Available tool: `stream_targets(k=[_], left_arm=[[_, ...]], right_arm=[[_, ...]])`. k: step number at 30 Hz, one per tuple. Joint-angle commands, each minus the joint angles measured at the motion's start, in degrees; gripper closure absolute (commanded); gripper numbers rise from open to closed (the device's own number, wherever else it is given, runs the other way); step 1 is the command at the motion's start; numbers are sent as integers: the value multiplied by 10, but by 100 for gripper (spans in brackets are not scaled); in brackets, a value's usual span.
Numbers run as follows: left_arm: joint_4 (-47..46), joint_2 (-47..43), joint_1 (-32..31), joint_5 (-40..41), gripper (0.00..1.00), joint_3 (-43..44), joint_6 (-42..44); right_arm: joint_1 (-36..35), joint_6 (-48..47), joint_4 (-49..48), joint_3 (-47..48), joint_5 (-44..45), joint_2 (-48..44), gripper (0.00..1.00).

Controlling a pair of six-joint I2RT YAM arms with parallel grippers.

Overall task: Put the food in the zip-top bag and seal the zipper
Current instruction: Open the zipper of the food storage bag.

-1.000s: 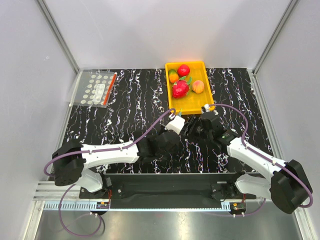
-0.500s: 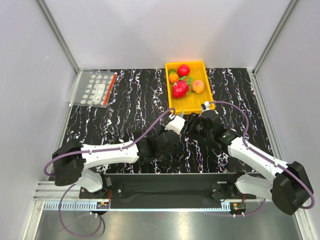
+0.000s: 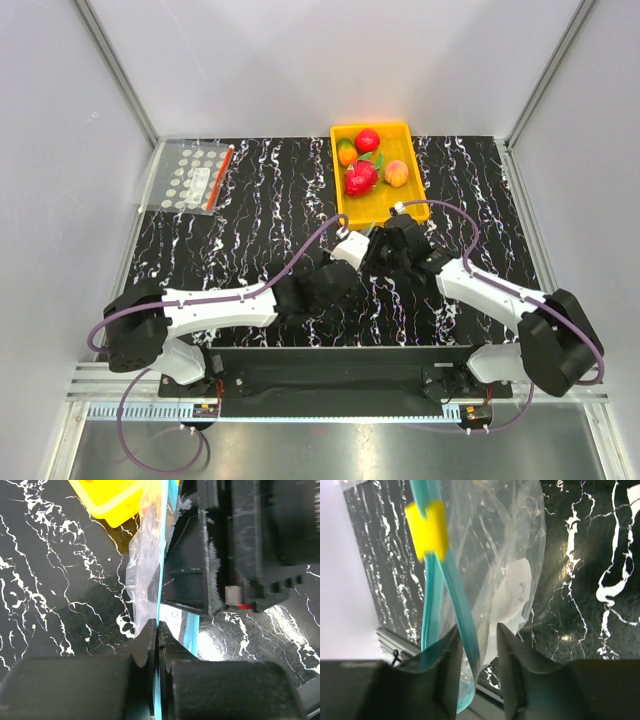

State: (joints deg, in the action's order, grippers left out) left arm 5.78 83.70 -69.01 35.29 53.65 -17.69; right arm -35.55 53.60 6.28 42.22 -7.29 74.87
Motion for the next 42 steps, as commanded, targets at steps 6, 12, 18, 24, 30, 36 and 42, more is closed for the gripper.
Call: stream_targets(k=[6,12,18,24,30,36,42], left_arm=[[-30,-33,10,44,100,-14,9],[-30,-19,12,119,100,8,54],[-28,-17,13,172,100,42,110],[-22,-30,28,227,100,46,153],[-8,-71,57,189,100,19,136],[9,-113,78,146,100,7,129],[30,-119,85,137,100,4,137]], right_arm=[[-8,-24,53,35,35,24,98],[-9,-36,126,-9,44,-29,100],[-8,-45,148,-53,63,-71,100],[-7,-53,153,-92,68,-81,97],[-8,-64,141,-89,69,-79,90],[-8,-95,91,-44,34,-47,68],[-9,-126,80,28,16,30,57]])
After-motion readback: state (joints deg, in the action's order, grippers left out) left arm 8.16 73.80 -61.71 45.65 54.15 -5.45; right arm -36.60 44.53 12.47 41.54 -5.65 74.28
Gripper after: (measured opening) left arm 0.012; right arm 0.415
